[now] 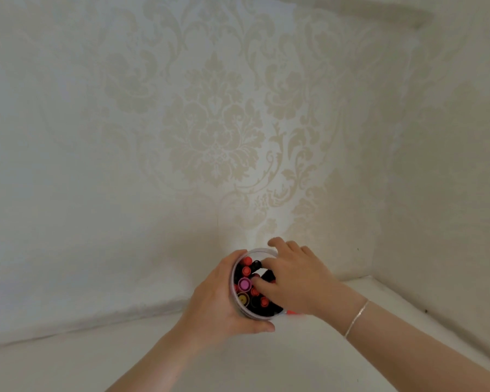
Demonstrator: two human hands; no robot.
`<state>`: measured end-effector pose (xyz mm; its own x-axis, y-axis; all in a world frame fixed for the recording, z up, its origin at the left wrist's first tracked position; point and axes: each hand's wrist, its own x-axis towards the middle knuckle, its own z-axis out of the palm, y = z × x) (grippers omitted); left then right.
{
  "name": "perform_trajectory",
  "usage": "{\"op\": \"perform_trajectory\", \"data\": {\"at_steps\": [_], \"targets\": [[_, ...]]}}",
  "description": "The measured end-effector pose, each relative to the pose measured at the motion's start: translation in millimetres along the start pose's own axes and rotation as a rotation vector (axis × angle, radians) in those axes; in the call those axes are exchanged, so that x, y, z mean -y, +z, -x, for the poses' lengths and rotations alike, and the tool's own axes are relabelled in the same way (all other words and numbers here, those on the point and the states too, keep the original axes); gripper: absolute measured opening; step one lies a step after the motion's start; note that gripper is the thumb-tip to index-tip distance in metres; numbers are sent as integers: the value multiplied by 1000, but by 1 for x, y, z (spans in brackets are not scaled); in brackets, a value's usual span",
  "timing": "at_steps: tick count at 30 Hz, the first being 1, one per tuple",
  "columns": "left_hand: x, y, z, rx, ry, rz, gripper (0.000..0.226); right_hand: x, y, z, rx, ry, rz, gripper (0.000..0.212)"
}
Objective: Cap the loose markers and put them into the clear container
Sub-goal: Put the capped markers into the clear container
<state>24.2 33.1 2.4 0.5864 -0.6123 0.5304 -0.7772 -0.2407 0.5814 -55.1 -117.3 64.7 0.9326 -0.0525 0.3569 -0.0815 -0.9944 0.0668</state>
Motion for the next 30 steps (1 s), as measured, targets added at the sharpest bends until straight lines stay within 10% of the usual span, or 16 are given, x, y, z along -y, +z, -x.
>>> {"op": "perform_trajectory", "data": {"at_steps": [8, 19, 30], "targets": [[0, 0, 5, 31, 20, -61, 114, 11, -16, -6, 272, 143, -152, 40], [-2, 0, 6, 77, 61, -137, 121, 13, -8, -1, 47, -76, 227, 22], [1, 0, 3, 67, 47, -58, 111, -3, -23, -4, -27, -274, 74, 33]]}}
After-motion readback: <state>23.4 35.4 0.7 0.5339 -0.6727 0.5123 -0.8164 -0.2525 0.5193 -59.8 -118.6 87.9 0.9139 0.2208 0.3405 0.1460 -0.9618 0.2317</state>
